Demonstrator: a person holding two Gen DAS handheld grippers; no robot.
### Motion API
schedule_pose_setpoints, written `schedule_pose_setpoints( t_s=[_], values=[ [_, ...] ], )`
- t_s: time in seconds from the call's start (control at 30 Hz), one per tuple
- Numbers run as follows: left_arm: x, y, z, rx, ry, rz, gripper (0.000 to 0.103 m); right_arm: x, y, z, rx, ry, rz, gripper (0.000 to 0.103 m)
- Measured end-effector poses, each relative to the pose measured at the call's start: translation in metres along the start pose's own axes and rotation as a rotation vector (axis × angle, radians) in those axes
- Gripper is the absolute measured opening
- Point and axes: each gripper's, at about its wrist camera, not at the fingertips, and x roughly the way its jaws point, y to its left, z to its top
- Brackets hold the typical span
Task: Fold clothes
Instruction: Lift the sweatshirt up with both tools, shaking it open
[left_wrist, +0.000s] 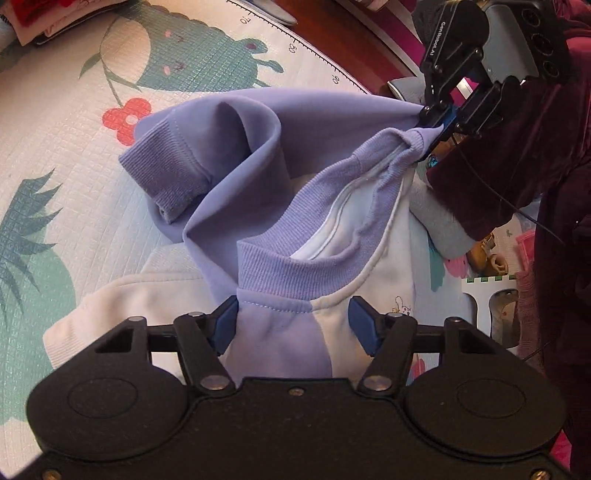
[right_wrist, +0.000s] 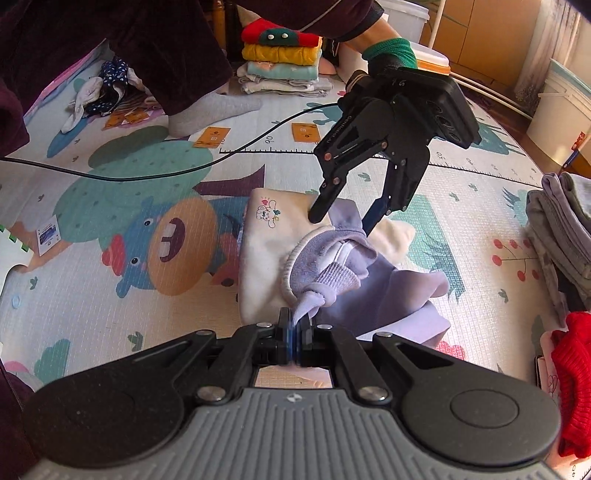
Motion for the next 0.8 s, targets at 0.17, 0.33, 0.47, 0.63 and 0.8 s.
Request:
schedule_pose_setpoints(
  t_s=[0.17, 0.33, 0.47, 0.63, 0.8],
  values=[
    [-0.004, -0.022, -0.005, -0.009, -0.011, 0.069, 0.039, -0.003, -0.001, -0.007, 0.023, 0.009, -0.013, 0.004],
    [-0.022, -0.063, -0.013, 0.01, -0.047, 0.205, 0.022, -0.012, -0.002, 0.0, 0.005, 0.007, -0.047, 0.004],
    [-0.039, -0.101, -0.024, -0.013, -0.113, 0.276, 0.02, -0.025, -0.003, 0.013, -0.022, 0.008, -0.088, 0.004],
    [-0.063, -0.148, -0.036, -0.054, -0.207, 0.343, 0.012, -0.039, 0.0, 0.034, -0.12, 0.049, -0.164, 0.004],
    [-0.075, -0.198, -0.041, -0.049, -0.267, 0.481, 0.007, -0.062, 0.006, 0.063, -0.176, 0.086, -0.205, 0.004]
  ],
)
